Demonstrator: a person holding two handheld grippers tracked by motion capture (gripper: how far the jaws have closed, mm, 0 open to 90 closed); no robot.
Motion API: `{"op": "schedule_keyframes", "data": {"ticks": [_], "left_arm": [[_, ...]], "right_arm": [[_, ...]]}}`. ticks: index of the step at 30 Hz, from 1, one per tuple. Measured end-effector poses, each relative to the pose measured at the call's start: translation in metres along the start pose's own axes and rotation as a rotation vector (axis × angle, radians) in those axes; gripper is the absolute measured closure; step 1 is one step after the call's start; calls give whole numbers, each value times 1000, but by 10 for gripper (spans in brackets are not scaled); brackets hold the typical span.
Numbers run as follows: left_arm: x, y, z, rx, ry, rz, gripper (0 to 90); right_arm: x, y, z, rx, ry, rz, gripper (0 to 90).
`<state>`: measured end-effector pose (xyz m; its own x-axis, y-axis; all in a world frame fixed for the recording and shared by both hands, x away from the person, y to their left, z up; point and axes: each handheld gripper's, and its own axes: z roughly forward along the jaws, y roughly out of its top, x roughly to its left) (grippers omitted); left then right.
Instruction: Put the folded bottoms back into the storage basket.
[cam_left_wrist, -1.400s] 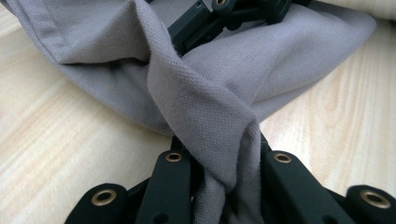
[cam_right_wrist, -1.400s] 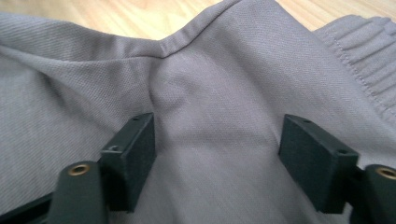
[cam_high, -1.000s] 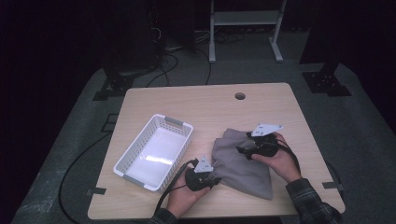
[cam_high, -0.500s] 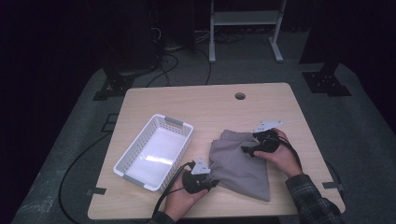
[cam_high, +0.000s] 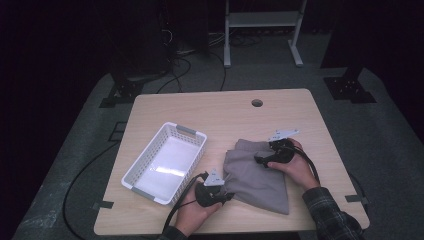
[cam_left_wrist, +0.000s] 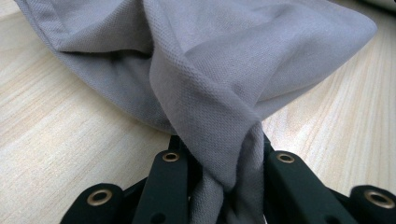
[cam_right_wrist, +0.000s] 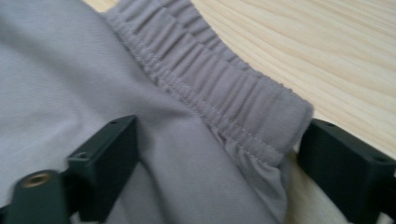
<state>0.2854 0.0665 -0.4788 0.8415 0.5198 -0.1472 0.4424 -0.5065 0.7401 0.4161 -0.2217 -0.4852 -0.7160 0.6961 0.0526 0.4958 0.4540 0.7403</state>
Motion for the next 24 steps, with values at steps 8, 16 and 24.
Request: {"op": "schedule_keyframes", "data": {"ticks": [8, 16, 24], "left_arm": [[0, 0, 0, 0, 1, 2, 759], [-1, 1, 0, 9, 10, 17, 765], [-3, 8, -2, 40, 5, -4, 797]], "right_arm": [[3, -1, -2, -36, 53, -15, 398], [5, -1, -2, -32, 152, 69, 756], [13, 6, -5, 23, 104, 62, 791]]}}
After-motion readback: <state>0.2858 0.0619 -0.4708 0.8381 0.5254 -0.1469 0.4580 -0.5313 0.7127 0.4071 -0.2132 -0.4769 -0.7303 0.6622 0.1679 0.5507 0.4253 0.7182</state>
